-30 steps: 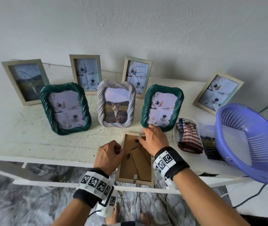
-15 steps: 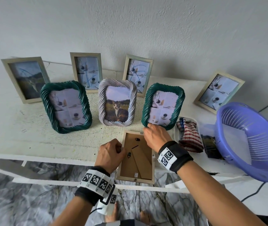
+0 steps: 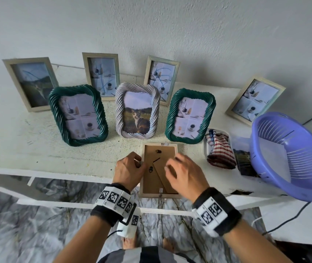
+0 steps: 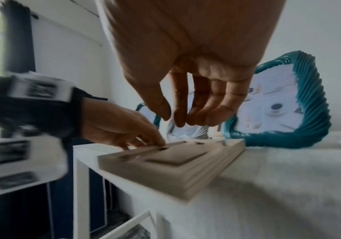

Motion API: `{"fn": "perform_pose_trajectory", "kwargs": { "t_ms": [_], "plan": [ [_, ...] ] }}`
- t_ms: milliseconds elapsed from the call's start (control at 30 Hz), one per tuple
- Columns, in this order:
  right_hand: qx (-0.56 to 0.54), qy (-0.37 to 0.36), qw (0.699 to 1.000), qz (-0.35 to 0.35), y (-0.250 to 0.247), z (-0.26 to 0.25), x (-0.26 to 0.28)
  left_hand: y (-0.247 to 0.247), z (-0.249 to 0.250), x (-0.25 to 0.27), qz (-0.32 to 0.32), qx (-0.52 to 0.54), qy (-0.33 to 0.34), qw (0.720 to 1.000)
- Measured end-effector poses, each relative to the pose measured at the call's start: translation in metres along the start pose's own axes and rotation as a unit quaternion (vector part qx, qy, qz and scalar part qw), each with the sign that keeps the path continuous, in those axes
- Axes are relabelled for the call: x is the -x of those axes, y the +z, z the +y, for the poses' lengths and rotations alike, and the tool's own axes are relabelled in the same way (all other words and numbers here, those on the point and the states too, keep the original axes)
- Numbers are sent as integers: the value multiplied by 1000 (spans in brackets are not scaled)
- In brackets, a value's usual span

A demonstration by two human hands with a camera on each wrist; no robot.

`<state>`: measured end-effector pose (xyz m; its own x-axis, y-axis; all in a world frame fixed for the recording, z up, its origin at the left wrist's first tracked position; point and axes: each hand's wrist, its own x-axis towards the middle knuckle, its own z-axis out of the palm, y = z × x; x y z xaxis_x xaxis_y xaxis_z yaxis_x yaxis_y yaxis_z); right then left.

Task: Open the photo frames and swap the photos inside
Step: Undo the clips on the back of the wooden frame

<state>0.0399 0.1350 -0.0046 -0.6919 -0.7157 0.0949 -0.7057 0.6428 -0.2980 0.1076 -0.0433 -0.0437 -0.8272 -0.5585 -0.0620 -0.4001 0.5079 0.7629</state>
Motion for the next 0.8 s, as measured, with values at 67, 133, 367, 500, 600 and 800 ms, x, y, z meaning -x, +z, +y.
{"fn": "perform_pose_trajectory", "kwargs": {
  "t_ms": [67, 133, 367, 500, 600, 800],
  "plan": [
    [-11, 0, 1000, -15, 3, -12, 26, 1, -1, 0, -3, 1, 1, 1000],
    [-13, 9, 999, -28, 10, -21, 46, 1, -2, 0, -4, 0, 4, 1000],
    [33, 96, 993, -63, 31, -37, 58, -1, -6, -2, -21, 41, -22, 999],
    [-40, 121, 991, -47, 29, -43, 52, -3, -5, -2, -23, 37, -25, 999],
    [-71, 99, 992, -26, 36, -40, 54, -3, -2, -4, -43, 58, -38, 997],
    [-46, -6, 999, -27, 38, -32, 52, -6, 1, -4, -54, 63, -56, 995]
  ]
}}
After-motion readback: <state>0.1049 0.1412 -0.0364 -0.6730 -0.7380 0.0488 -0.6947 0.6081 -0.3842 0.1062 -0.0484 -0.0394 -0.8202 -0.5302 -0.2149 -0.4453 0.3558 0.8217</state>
